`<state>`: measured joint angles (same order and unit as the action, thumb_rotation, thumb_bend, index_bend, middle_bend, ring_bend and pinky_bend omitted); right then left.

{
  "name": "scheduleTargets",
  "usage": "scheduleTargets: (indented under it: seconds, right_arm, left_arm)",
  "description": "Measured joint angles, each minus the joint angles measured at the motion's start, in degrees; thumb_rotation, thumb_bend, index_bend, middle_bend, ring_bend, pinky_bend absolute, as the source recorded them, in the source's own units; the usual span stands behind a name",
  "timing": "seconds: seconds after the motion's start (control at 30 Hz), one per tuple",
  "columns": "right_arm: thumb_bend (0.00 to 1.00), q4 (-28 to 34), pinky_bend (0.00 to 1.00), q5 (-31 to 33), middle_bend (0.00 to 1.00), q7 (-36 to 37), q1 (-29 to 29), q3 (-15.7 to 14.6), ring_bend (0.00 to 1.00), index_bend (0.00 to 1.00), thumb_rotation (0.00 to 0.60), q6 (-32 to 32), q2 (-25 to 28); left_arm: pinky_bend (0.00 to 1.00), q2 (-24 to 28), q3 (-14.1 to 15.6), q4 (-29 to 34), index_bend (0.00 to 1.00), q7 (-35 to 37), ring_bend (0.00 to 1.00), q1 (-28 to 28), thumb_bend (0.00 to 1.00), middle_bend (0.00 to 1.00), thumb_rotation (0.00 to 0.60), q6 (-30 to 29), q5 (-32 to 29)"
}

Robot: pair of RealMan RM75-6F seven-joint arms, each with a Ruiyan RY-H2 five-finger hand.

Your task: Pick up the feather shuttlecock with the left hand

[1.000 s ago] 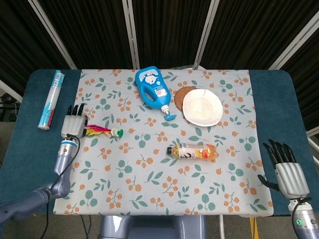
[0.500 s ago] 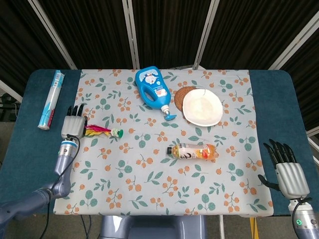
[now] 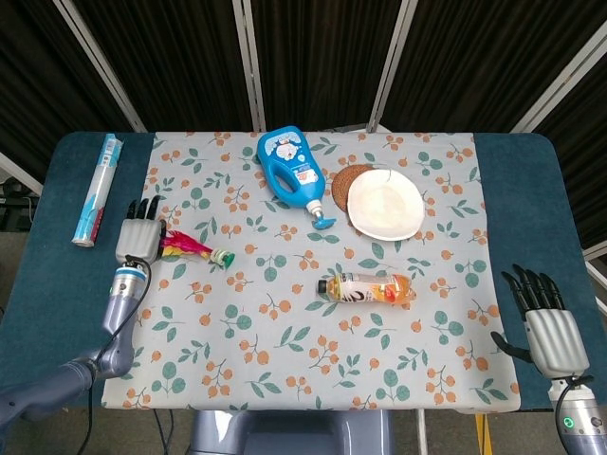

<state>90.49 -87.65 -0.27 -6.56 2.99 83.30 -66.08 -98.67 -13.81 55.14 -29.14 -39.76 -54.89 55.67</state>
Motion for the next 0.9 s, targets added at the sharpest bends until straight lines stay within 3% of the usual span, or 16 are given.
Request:
scheduleTargets:
  seconds: [0.27,0.63,0.9]
  right_arm:
    - [0.13,0.01,0.0,0.1,0.0,-0.28,-0.05,0.11,0.0,0.08,0.6,0.02,-0.17]
    - [0.13,0.19,0.0,0.47,0.0,-0.31,0.02,0.19,0.0,0.08,0.6,-0.06,-0.11]
    - [0.13,0.45,0.0,0.76,0.0,-0.28,-0.02,0.17,0.0,0.08,0.6,-0.41,0.06]
  left_arm:
    - [0.05,4.16,-1.08,9.15,0.6,-0.38,0.0,-0.65,0.48,0.01,0.6,-3.0,2.43]
    - [0.05,10.91,-2.31,29.49,0.6,-7.04,0.0,-3.0,0.48,0.02,0.6,-8.18,7.42]
    - [0.06,13.18,-1.37,36.72,0.6,-11.7,0.0,-4.57,0.48,0.03,0.6,-10.25,11.11]
